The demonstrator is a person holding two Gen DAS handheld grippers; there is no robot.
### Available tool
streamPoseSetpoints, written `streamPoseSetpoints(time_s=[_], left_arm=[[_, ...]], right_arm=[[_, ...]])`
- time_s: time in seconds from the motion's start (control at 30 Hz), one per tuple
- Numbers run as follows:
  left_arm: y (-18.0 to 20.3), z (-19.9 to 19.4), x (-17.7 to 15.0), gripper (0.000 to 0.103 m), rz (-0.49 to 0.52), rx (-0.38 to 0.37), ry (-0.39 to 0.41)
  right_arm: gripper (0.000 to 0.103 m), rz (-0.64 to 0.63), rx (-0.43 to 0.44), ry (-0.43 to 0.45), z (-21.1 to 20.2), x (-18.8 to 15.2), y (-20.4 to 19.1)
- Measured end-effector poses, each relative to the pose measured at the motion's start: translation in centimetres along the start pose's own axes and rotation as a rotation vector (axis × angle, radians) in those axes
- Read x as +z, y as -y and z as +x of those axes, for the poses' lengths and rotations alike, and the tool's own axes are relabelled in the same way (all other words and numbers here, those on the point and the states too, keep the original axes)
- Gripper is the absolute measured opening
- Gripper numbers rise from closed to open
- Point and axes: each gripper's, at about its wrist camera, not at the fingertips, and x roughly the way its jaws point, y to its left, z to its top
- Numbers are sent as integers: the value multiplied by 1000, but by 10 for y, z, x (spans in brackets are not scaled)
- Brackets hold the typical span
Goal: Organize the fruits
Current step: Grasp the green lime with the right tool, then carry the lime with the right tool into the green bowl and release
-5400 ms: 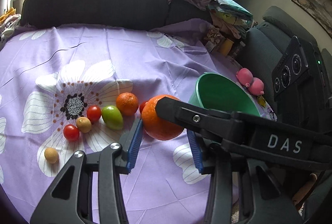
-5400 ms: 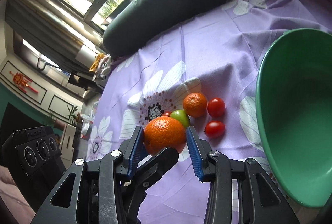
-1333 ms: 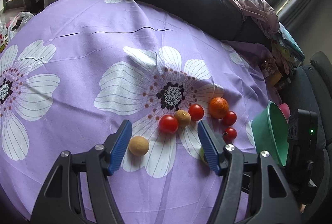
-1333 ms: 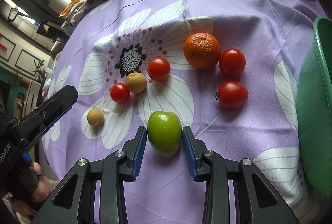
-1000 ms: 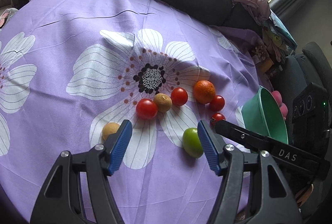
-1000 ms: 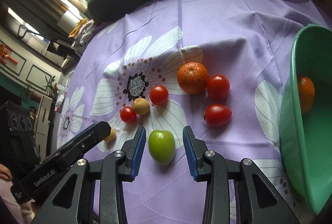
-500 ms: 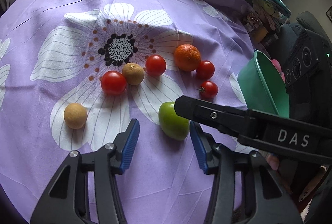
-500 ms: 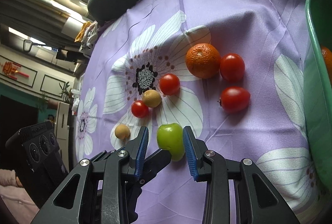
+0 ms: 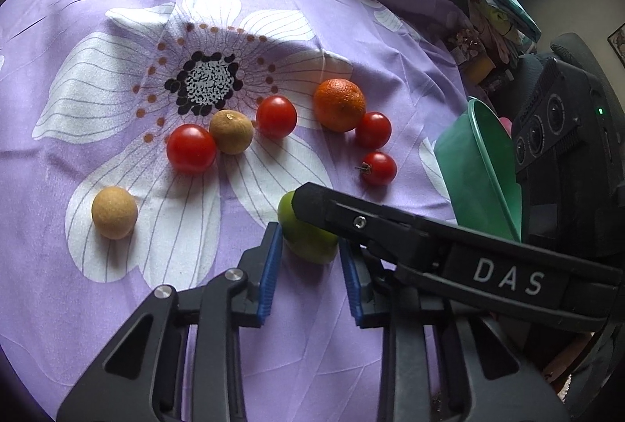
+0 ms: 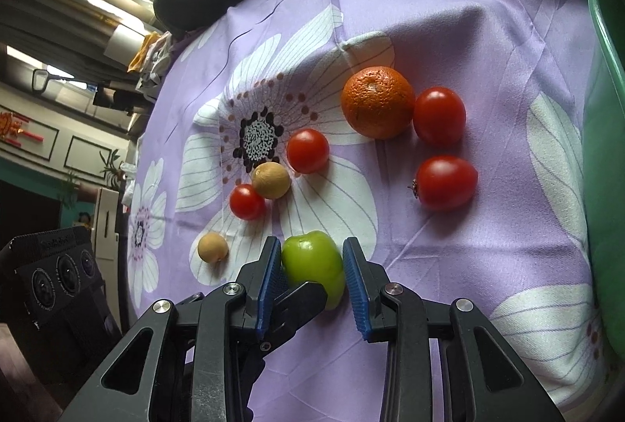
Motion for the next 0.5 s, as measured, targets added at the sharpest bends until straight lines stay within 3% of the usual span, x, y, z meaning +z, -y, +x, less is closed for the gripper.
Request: streamPoseSetpoints(time_s=[0.1, 0.5], left_arm=[[5, -5, 0, 29, 20, 5, 25], [54, -42, 5, 29, 169, -16, 210]], right_arm=[[35, -14, -4, 19, -4, -2, -3], [35, -84, 8, 237, -70, -8, -21]])
